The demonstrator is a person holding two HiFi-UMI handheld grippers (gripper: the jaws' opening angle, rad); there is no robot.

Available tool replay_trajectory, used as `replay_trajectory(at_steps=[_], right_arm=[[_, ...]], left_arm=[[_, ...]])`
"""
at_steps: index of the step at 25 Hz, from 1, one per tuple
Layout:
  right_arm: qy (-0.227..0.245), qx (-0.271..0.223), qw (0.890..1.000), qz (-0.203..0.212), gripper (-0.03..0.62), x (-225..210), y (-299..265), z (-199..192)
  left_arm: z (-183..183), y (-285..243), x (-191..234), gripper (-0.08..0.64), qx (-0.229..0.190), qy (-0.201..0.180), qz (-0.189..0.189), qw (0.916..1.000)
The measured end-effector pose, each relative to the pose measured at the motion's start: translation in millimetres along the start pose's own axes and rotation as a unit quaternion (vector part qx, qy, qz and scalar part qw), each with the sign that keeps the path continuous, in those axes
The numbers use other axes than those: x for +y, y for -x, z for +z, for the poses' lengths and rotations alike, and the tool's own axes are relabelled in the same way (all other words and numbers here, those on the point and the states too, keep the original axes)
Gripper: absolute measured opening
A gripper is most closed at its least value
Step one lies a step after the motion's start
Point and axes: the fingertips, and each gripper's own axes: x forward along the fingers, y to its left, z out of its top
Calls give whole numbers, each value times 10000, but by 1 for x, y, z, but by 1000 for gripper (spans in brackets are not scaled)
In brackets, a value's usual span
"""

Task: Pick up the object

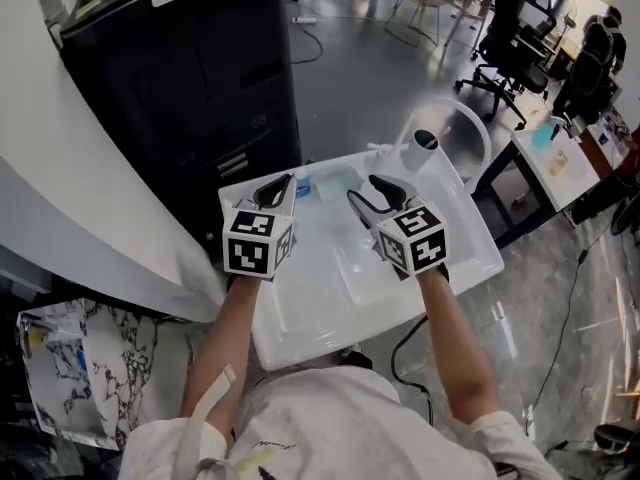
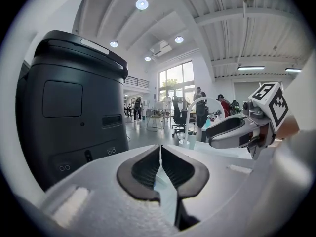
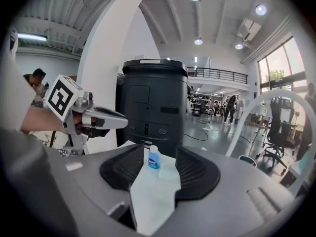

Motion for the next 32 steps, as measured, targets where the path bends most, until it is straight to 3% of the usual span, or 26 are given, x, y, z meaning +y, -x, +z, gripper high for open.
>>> replay_trajectory(at_steps=[15,23,32], right_arm=[[960,222,9868,1282,233,-23,-39,-11],[1480,436,9701,1876,236,-22,-51,-26],[2034,842,9440,2458,235,-12,-66,-53]], left_arm=[[-6,-14,8,12,149,204,1074,9939],[-13,-19,3,12,186,302,1441,9889],[-23,-19,6,12,189,375,1672,9850]])
